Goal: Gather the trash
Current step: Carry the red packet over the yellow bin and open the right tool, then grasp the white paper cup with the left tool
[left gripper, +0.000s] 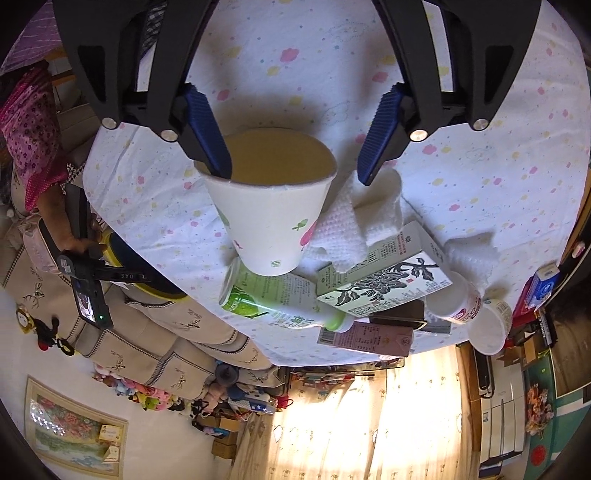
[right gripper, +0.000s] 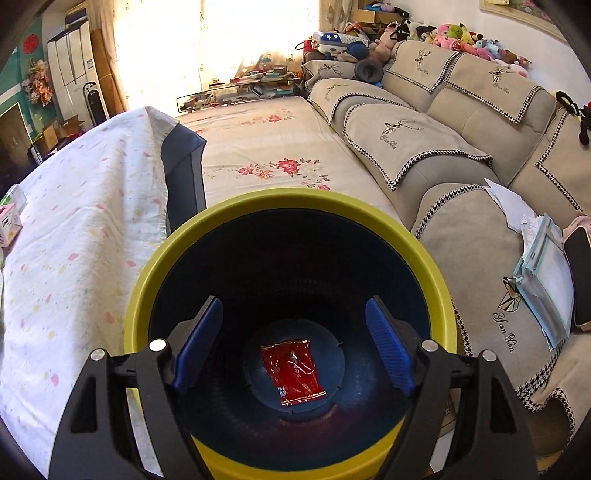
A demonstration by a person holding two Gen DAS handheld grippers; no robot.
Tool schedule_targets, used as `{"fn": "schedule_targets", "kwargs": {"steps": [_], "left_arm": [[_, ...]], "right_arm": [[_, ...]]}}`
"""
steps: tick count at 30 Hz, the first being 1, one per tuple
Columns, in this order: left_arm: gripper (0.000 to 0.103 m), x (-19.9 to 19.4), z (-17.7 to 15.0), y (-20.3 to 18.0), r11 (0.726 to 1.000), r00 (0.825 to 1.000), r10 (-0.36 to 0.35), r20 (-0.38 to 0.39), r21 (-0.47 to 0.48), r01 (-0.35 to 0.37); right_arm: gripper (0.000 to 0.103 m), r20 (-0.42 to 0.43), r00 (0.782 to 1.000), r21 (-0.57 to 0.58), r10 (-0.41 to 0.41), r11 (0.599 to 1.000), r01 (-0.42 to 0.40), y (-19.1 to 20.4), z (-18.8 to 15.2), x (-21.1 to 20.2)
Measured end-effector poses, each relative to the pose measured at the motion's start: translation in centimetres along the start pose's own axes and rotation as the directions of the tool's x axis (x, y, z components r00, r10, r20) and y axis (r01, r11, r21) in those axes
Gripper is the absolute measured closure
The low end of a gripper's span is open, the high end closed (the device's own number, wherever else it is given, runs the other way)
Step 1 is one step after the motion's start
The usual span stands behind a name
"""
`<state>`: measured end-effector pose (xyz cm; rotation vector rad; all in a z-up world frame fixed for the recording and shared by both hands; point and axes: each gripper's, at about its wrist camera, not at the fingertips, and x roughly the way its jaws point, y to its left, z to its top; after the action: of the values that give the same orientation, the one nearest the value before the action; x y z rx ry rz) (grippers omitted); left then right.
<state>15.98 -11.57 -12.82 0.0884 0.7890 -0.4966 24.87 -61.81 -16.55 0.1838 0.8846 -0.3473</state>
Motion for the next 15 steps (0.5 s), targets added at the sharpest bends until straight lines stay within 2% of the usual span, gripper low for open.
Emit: {"fn": "schedule_targets", "kwargs": {"steps": [7,9,12,14,15], "left_arm": [[0.05,0.1,0.3,-1.1,0.998,1.0,0.018,0.009,0.066,-0.018],[0.059,0.4,0.5,-1.2,0.997,1.0,0.02,0.003,0.072,-0.021],[0.077,0.6,0.7,-1.0,0.999,1.0,-0.007,0.005,0.054,0.007],[0.095,0.9,0.9,-0.8,0.999,1.0,-0.016,0.005,0.044,0.016],[0.097,0.9,1.0,-0.8,0.999,1.0,-0.016,0.006,0.041,0.016]], "right_arm": [[0.027,0.014,1.0,0.008,0.021,1.0,-0.022,0.1,-0.4,-1.0],[0.027,0.022,0.999,0.012,0.031,0.999,-0.031,0.1,-0.5,-1.5],[0.027,0.037,0.998,0.016,0.045,0.999,-0.045,-0.1,-0.7,-2.2],[0.027,0.048,0.997,0.019,0.055,0.998,-0.056,-0.2,-0.9,-2.8],[0.027,0.055,0.997,0.021,0.06,0.998,-0.061,-0.2,-1.0,-3.2]]}}
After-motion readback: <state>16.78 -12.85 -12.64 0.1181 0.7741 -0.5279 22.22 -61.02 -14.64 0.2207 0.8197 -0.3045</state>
